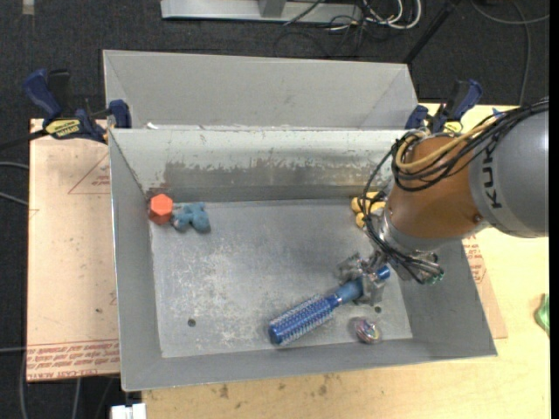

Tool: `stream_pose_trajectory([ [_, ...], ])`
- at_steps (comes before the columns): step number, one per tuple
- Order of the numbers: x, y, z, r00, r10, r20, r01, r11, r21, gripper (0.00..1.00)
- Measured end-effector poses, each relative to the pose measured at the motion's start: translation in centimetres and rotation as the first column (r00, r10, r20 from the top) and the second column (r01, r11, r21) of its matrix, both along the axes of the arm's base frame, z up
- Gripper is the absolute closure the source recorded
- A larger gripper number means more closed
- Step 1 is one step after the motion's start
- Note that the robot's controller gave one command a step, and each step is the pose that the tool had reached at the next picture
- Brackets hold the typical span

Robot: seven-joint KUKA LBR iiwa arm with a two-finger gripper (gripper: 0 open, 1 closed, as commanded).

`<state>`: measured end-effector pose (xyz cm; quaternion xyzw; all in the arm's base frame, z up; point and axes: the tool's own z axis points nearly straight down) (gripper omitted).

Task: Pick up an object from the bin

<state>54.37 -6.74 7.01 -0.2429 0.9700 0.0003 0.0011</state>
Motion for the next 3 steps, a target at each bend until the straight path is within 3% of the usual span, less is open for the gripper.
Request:
stream_pose_trajectory([
  [1,-0.8,-0.6,11.3,1.0,-0.002,0.008,0.002,1.0,-0.002,1.0],
  [2,-1.3,3.2,21.5,0.773,0.635,0.005,-0.635,0.773,-0.005,1.0],
  [3,-0.9,2.6,20.9,0.705,0.709,0.005,-0.709,0.705,-0.005,1.0],
])
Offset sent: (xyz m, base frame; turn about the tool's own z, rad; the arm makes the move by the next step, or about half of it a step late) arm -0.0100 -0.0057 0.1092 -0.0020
